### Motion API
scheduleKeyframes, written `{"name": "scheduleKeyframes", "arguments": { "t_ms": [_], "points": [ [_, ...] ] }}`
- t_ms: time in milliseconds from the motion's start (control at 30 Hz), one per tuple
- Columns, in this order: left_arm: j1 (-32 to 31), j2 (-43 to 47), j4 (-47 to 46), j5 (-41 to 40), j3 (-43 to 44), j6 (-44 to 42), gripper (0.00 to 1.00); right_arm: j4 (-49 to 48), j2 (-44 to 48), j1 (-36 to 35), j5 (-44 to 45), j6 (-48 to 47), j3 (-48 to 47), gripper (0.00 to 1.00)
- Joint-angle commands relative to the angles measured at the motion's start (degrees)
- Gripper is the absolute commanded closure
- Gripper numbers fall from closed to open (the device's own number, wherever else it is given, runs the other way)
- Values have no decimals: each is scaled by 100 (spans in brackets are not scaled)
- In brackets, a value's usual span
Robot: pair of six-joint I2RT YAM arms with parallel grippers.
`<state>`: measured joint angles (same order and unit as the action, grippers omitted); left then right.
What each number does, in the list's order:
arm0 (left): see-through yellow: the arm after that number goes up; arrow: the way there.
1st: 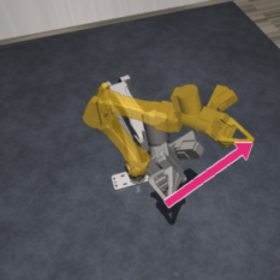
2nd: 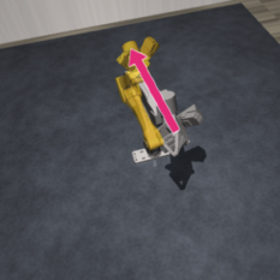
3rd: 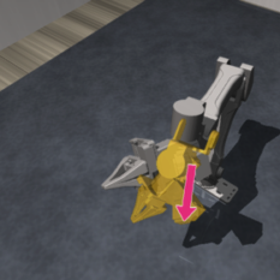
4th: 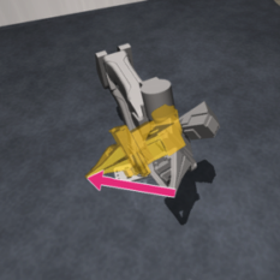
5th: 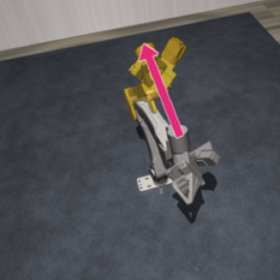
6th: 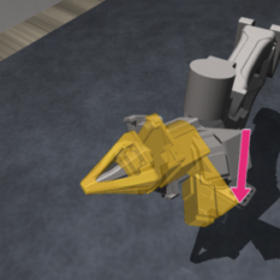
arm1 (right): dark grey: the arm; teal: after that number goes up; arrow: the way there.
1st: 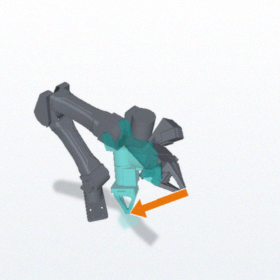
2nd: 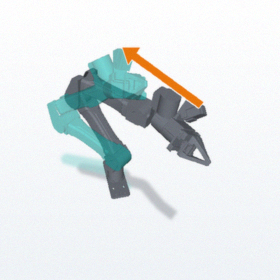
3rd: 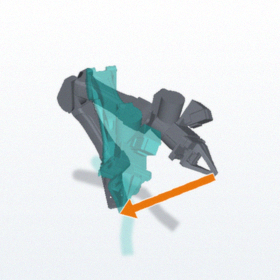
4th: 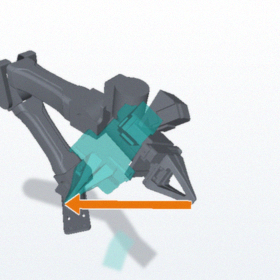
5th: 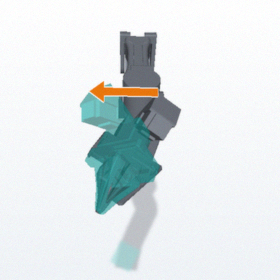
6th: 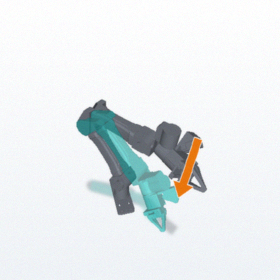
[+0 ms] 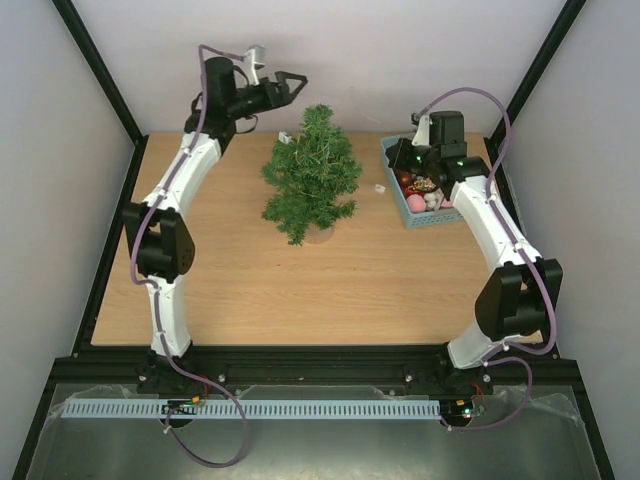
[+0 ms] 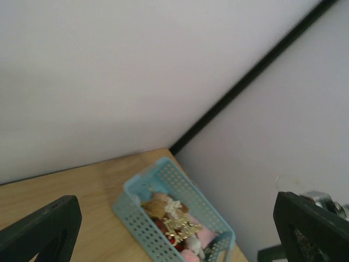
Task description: Decorate the small christmas tree
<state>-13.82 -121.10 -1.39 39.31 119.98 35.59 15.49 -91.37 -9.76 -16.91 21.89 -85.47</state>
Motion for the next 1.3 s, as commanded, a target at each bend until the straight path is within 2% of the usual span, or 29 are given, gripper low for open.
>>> {"name": "scheduleKeyframes", "arguments": {
  "t_ms": [0, 233, 567, 800, 1000, 1267],
  "points": [
    [372, 814, 258, -611, -429, -172, 1, 412, 404, 27, 100, 35, 394, 99],
    [488, 2700, 758, -1972, -2184, -365, 1, 835, 1357, -4, -202, 119, 1193, 99],
    [394, 5464, 1279, -2423, -4940, 144, 1, 1398, 2142, -489, -749, 473, 1840, 99],
    [-133, 6459, 2114, -2593, -5720, 221, 1, 1068, 2489, -1043, -999, 1017, 2393, 99],
    [-584, 7303, 2205, -2660, -6485, 397, 1, 630, 2478, -1809, -950, 1543, 2640, 99],
    [-692, 8147, 2338, -2445, -7214, 501, 1, -279, 2303, -2640, -816, 2272, 2612, 99]
  ]
}}
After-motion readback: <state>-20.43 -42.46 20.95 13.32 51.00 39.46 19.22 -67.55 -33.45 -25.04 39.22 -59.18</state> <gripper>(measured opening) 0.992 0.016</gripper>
